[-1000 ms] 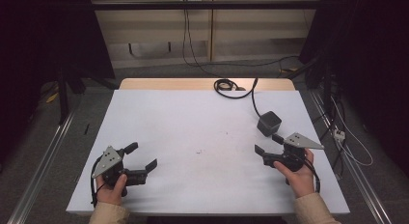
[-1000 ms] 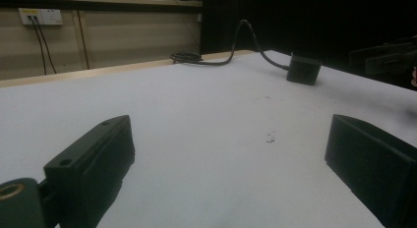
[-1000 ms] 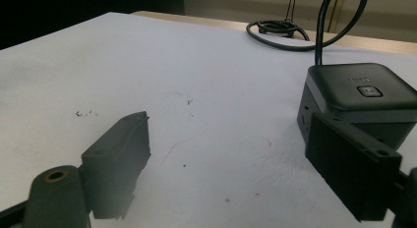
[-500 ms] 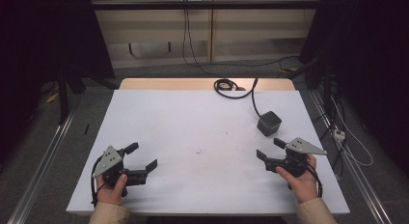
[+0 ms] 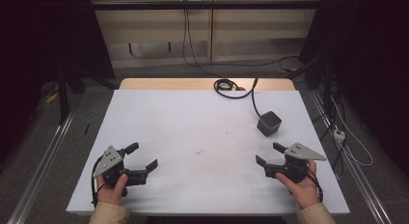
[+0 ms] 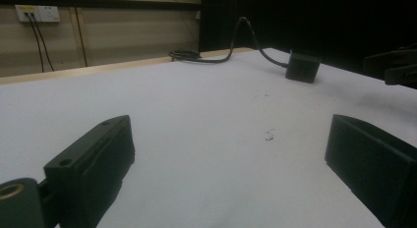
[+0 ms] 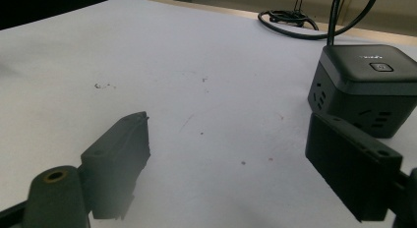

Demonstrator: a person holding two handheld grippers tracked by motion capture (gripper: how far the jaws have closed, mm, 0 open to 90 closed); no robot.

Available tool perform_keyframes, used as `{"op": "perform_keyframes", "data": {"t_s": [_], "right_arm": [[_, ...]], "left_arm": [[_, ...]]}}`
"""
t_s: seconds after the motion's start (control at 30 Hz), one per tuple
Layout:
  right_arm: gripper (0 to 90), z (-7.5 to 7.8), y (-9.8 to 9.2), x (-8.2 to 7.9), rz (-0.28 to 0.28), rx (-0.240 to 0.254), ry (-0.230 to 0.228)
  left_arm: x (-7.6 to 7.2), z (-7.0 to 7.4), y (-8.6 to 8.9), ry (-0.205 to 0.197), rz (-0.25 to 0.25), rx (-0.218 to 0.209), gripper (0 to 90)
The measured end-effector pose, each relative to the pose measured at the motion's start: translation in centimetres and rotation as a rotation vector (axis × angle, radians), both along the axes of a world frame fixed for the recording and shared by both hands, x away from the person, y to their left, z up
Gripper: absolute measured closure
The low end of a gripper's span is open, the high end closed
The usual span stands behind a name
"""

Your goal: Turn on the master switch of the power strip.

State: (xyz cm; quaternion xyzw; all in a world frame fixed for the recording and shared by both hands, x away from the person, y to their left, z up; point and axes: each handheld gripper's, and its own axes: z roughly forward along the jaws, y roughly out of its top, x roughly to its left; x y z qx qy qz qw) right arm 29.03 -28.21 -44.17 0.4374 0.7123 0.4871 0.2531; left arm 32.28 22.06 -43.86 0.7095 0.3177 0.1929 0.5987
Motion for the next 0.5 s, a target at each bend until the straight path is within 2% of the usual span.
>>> {"op": "perform_keyframes", "data": {"t_s": [0.3,0.5], "right_arm": [[16.4,-0.2,-0.2,-0.9,0.003,-0.004,0.003],[14.9,-0.4,-0.4,-1.3,0.003,-0.025,0.012]], "left_arm": [[0.2,-0.1,-0.2,0.005,-0.009,0.007,4.1],[0.3,-0.2,-0.3,0.013,-0.013,0.012,4.1]]}}
